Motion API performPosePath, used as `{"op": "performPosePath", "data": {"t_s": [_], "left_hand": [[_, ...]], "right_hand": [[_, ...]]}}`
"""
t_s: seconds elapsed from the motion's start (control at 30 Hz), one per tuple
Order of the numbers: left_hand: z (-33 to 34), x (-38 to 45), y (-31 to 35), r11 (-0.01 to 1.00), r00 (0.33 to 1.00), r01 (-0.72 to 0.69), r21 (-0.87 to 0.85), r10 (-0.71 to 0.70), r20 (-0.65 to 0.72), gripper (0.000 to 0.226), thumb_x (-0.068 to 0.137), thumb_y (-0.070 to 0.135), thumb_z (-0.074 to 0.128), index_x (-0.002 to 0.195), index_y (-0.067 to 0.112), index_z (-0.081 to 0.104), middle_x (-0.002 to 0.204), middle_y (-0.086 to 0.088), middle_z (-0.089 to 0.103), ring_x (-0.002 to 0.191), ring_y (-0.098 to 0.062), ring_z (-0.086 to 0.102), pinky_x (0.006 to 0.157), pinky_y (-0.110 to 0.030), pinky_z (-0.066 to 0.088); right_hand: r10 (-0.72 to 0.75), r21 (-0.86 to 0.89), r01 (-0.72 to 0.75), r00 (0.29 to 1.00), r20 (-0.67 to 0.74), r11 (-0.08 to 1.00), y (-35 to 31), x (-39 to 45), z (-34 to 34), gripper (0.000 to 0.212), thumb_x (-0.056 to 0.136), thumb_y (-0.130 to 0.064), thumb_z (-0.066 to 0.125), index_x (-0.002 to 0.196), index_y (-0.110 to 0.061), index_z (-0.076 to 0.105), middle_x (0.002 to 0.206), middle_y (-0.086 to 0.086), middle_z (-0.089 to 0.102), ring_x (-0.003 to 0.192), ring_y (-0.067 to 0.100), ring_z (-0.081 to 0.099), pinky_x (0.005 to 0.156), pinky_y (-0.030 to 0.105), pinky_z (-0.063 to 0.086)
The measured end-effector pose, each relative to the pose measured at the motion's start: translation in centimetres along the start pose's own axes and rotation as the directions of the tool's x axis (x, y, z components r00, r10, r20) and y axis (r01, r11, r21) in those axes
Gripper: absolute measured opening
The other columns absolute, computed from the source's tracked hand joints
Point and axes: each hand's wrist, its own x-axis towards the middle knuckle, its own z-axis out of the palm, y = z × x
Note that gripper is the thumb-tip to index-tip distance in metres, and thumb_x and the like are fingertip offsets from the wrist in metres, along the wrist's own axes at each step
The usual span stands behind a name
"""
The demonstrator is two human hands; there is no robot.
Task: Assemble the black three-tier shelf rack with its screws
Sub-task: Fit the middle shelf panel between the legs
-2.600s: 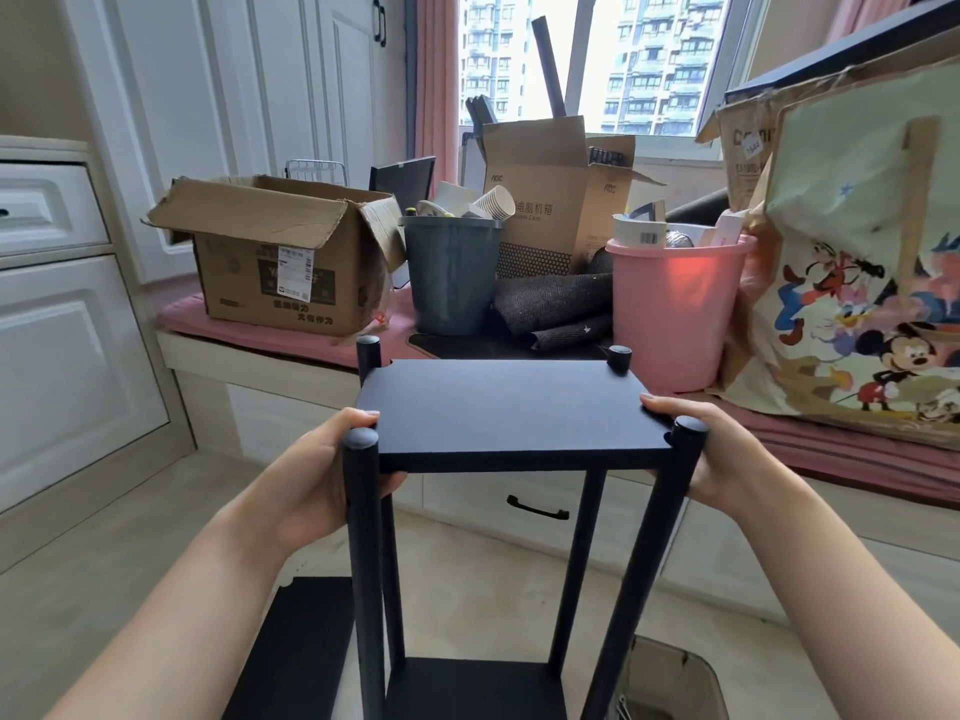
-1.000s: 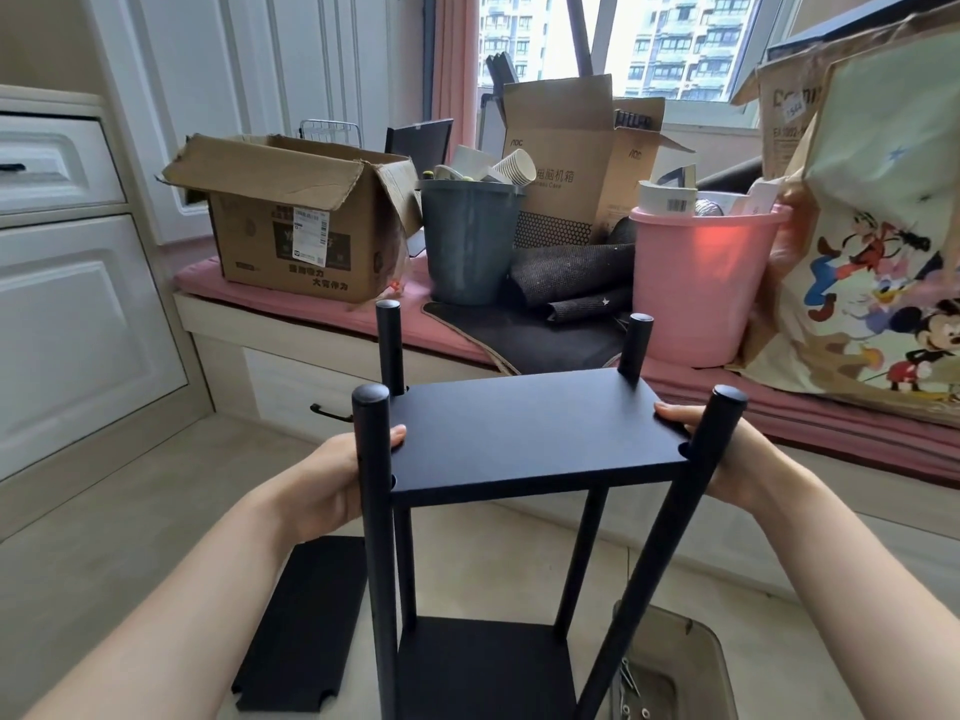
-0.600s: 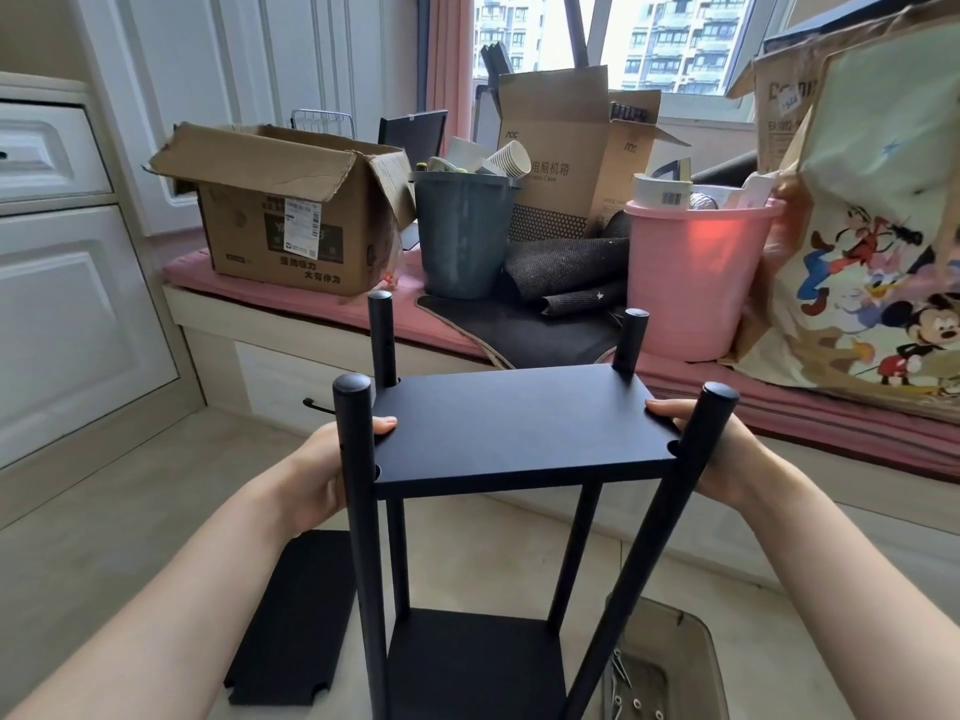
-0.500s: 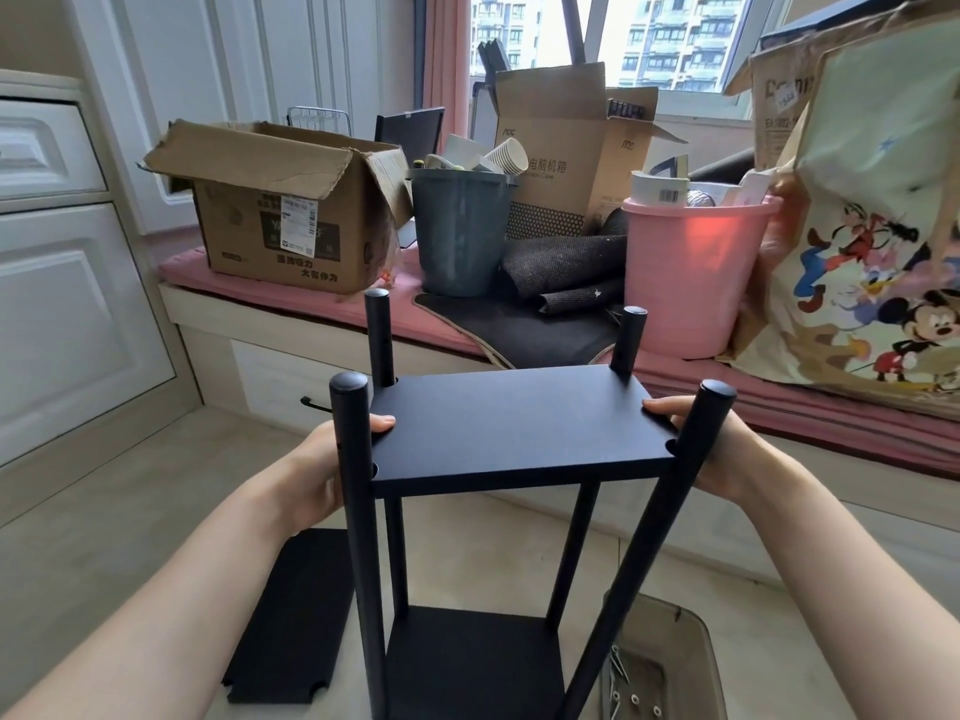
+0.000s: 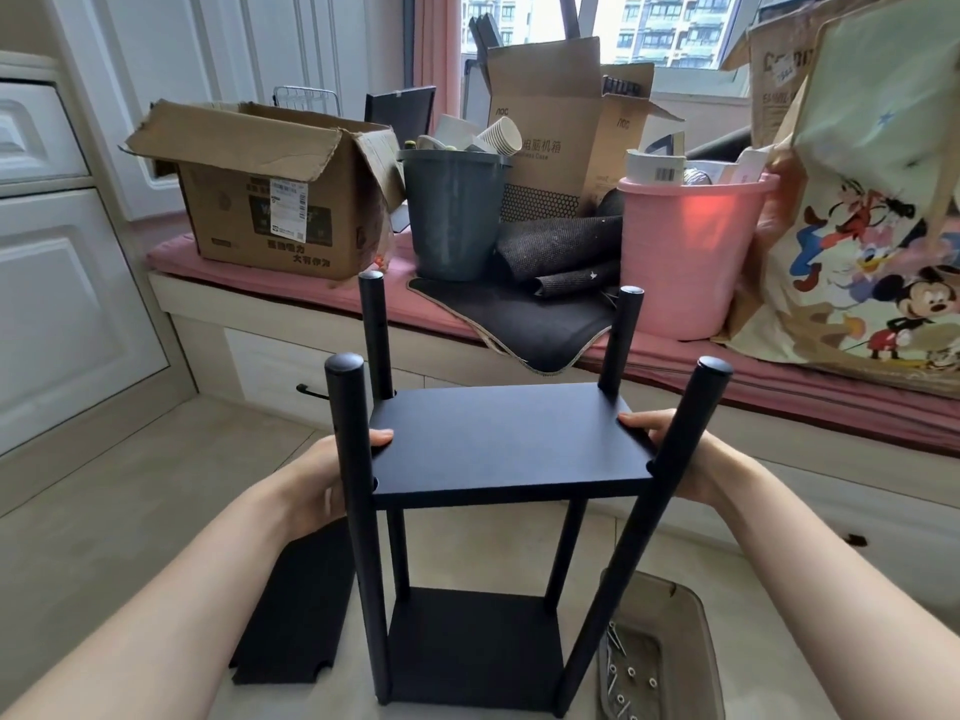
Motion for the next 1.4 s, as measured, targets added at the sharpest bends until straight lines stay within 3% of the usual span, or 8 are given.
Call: {"op": "performPosePath", "data": {"t_s": [0.17,0.3,0.43,0.63,0.87,1.03,1.17,1.4], "left_hand": [[-0.3,0.6,-0.4,1.0,1.0,0.028,0.011,-0.028,-0.003,0.024,0.095,0.029,0.067,0.108,0.01,0.063,0.071,-0.002,0.062,0.055,-0.013,0.058,0.055,-0.024,0.05],[-0.4,1.2,-0.9,0.999,0.999,0.033,0.024,-0.033,0.006,0.024,0.095,0.03,0.067,0.108,0.01,0.065,0.063,0.001,0.065,0.05,-0.01,0.061,0.051,-0.022,0.053],[-0.9,1.8,-1.0,1.0,0.999,0.016,0.018,-0.017,0.036,0.039,0.091,0.037,0.069,0.119,0.01,0.068,0.095,-0.003,0.077,0.076,-0.017,0.074,0.073,-0.03,0.056],[-1.4,3.1,-2.3,0.986,0.995,0.065,0.157,-0.076,0.063,0.055,0.094,0.05,0.06,0.13,0.009,0.061,0.123,-0.019,0.07,0.093,-0.024,0.071,0.077,-0.034,0.055],[-4.5,3.3,-2.5,0.975,0.98,0.148,0.166,-0.168,0.11,0.064,0.074,0.052,0.083,0.123,0.015,0.066,0.12,-0.011,0.074,0.106,-0.026,0.072,0.093,-0.041,0.058],[-6.1,3.3,-3.1,0.977,0.975,0.206,0.062,-0.211,0.076,0.049,0.07,0.045,0.083,0.111,0.024,0.063,0.077,0.01,0.078,0.068,-0.011,0.076,0.055,-0.028,0.06],[-5.9,3.5,-3.3,0.98,0.979,0.194,-0.03,-0.192,0.062,0.059,0.071,0.042,0.083,0.119,0.009,0.071,0.113,-0.012,0.076,0.088,-0.024,0.077,0.064,-0.031,0.062],[-3.6,4.5,-2.8,0.966,0.977,0.194,-0.169,-0.206,-0.059,0.058,0.067,0.032,0.081,0.114,0.001,0.067,0.092,-0.018,0.077,0.068,-0.031,0.076,0.05,-0.033,0.059]], "right_hand": [[0.037,-0.01,-0.037,0.999,-0.003,0.999,0.8,0.5,-0.1,0.035,0.084,-0.035,0.067,0.099,-0.003,0.063,0.079,0.01,0.068,0.065,0.024,0.065,0.065,0.035,0.052],[0.068,-0.021,-0.068,0.998,-0.016,0.997,2.0,1.0,-0.1,0.032,0.088,-0.035,0.064,0.095,-0.004,0.063,0.078,0.009,0.067,0.065,0.024,0.063,0.066,0.034,0.05],[0.051,-0.013,-0.052,0.999,-0.01,0.999,2.0,1.2,-0.3,0.033,0.085,-0.036,0.066,0.093,-0.004,0.064,0.078,0.009,0.068,0.064,0.023,0.064,0.065,0.034,0.051],[0.096,-0.037,-0.1,0.992,-0.085,0.994,3.9,2.1,0.5,0.033,0.091,-0.035,0.062,0.099,-0.003,0.062,0.067,0.005,0.071,0.056,0.019,0.067,0.053,0.028,0.053],[0.063,0.004,-0.063,0.988,-0.142,0.998,4.5,2.8,2.2,0.031,0.094,-0.033,0.063,0.097,-0.002,0.064,0.065,0.005,0.072,0.055,0.019,0.069,0.045,0.026,0.051],[0.025,-0.016,-0.029,0.984,-0.179,0.999,2.9,3.3,4.5,0.026,0.091,-0.022,0.068,0.103,0.001,0.065,0.083,0.011,0.068,0.062,0.024,0.066,0.044,0.027,0.049],[0.041,0.002,-0.041,0.984,-0.172,0.999,2.6,3.5,5.1,0.022,0.091,-0.018,0.067,0.103,0.0,0.065,0.085,0.011,0.067,0.06,0.024,0.065,0.042,0.025,0.049],[0.105,0.093,-0.088,0.973,-0.207,0.992,3.1,3.1,4.8,0.022,0.097,-0.02,0.056,0.079,-0.01,0.059,0.068,0.005,0.059,0.053,0.02,0.057,0.047,0.025,0.048]]}}
